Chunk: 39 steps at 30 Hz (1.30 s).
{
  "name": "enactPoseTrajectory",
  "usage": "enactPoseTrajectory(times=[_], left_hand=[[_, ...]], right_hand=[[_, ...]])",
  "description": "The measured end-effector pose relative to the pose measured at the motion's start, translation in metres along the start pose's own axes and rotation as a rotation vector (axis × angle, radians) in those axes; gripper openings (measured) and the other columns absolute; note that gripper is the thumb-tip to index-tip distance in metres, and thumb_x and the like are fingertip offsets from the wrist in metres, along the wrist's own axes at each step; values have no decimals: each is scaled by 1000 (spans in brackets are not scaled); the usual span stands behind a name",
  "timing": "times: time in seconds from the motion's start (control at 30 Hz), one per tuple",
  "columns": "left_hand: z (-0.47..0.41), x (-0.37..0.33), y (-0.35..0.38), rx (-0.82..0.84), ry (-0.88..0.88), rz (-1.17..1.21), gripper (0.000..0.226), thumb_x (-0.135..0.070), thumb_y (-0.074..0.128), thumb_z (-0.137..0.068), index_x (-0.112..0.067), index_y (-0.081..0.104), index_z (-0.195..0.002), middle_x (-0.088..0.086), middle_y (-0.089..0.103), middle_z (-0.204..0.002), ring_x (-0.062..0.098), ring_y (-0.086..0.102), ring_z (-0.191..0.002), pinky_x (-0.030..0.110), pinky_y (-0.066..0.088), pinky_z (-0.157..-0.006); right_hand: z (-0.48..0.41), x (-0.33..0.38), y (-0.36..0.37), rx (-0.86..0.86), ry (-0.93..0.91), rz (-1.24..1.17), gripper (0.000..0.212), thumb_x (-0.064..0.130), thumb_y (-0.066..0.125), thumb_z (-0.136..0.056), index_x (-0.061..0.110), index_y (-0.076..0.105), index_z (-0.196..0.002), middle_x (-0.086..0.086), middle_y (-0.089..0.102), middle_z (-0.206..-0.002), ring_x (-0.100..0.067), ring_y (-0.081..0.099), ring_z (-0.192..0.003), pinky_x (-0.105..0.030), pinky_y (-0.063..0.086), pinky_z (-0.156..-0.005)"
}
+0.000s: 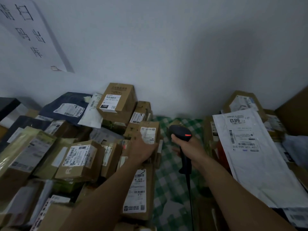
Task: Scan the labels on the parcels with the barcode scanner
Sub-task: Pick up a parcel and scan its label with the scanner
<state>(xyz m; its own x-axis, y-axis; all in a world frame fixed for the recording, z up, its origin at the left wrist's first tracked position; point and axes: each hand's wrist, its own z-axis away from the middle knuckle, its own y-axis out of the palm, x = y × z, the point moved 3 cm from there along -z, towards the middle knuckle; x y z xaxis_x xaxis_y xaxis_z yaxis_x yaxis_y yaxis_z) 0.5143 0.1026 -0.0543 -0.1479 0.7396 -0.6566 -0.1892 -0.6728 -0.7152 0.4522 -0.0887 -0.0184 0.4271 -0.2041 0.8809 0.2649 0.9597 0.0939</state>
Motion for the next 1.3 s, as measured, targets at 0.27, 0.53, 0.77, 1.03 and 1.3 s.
enactPoseTrajectory(times=[0.27,0.53,0.77,1.03,1.3], left_hand=[[-11,16,16,25,-77,-156,112,-75,65,-73,-20,16,-159,14,36,-157,36,37,-144,50,35,-114],[-3,-26,30,-107,177,-154,63,-39,64,-91,-18,39,-145,16,30,-158,37,27,-148,41,27,-117],[-19,-74,91,217,149,187,25,-27,64,-100,-22,56,-123,-7,64,-116,9,61,-103,21,49,-90],[-42,-67,175,254,-212,576,81,-29,85,-82,-13,43,-149,6,57,-140,25,56,-127,37,45,-111],[-41,-39,200,216,-484,753,50,-20,80,-88,0,63,-131,14,69,-127,32,67,-113,46,54,-103]], right_hand=[[16,50,-9,-6,-124,52,22,34,76,-93,21,71,-111,-1,78,-102,-19,78,-89,-33,57,-73],[22,58,-38,-70,-104,138,29,36,77,-92,19,71,-114,1,78,-101,-12,78,-82,-39,63,-87],[9,46,-73,-163,-80,265,38,45,79,-87,22,73,-117,2,78,-102,-14,75,-88,-35,59,-87],[-8,22,-101,-159,-24,278,35,38,78,-89,27,70,-121,6,80,-94,-10,77,-83,-42,60,-89],[-10,19,-100,-151,-18,292,33,37,79,-89,31,70,-119,9,80,-94,-10,77,-84,-44,61,-89]])
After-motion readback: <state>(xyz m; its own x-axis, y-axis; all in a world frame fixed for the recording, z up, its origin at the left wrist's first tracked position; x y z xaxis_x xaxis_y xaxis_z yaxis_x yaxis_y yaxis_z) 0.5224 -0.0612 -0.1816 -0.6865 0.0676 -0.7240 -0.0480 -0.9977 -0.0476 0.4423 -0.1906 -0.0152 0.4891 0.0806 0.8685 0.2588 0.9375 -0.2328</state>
